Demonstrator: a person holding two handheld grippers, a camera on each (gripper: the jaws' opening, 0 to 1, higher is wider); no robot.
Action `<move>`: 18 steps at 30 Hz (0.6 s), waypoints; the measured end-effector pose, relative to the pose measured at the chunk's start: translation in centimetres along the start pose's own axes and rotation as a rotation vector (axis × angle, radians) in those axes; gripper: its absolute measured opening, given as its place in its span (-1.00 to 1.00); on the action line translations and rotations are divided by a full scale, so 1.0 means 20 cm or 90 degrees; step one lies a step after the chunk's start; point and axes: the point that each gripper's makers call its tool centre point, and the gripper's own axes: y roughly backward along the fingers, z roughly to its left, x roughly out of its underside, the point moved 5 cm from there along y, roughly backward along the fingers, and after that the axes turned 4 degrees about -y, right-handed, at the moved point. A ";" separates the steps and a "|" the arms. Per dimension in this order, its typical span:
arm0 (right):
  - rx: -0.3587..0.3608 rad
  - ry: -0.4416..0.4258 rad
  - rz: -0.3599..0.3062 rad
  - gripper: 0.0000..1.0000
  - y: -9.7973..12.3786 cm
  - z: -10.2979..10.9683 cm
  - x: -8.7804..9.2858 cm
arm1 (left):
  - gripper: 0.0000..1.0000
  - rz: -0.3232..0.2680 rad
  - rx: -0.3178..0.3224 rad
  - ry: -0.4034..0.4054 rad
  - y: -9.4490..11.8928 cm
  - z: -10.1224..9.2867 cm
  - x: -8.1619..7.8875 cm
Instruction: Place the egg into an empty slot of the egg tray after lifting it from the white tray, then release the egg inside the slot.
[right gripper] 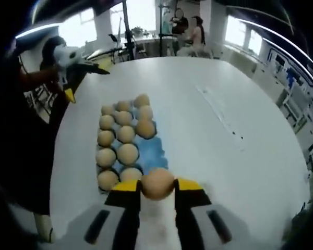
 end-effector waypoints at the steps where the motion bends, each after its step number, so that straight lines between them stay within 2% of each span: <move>1: -0.005 0.002 -0.002 -0.51 -0.01 0.01 -0.01 | 0.96 0.000 -0.001 -0.001 0.00 0.00 0.00; 12: -0.045 0.036 0.003 -0.51 -0.16 0.05 -0.12 | 0.95 -0.004 -0.013 -0.006 0.02 0.00 0.00; 18: -0.059 0.048 0.017 -0.51 -0.22 0.06 -0.13 | 0.94 -0.003 -0.016 -0.003 0.03 0.01 0.01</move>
